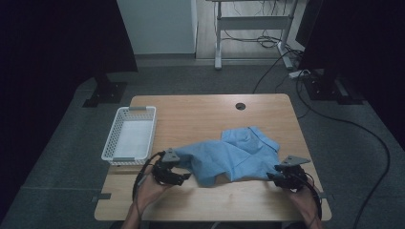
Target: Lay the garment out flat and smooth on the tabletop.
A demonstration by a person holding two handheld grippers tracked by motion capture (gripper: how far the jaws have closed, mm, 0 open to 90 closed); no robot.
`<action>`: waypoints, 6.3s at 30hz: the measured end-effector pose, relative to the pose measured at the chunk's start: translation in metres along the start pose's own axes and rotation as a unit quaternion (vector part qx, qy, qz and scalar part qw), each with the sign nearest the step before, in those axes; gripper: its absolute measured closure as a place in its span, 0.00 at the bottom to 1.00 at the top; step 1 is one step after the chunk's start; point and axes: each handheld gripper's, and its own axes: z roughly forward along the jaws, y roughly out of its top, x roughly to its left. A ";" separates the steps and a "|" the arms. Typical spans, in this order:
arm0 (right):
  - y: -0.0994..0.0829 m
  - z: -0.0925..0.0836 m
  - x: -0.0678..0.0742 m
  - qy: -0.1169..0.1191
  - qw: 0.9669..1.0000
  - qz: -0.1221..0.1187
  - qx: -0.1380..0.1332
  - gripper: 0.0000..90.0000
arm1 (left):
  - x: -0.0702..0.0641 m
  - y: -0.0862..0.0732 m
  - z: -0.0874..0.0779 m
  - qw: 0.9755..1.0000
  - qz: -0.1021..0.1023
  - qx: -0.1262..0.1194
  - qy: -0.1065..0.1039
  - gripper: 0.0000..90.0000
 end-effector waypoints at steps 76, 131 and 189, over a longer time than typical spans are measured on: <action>-0.018 -0.006 -0.026 -0.112 0.988 0.085 0.067 0.40 | 0.036 0.002 0.055 0.988 -0.041 0.011 0.151 0.41; 0.011 0.022 -0.039 -0.094 0.987 0.112 0.060 0.78 | 0.056 0.058 0.093 0.990 -0.045 0.065 0.118 0.82; 0.017 0.027 -0.024 -0.067 0.993 0.085 0.042 0.59 | 0.072 0.035 0.071 0.982 -0.091 0.061 0.156 0.80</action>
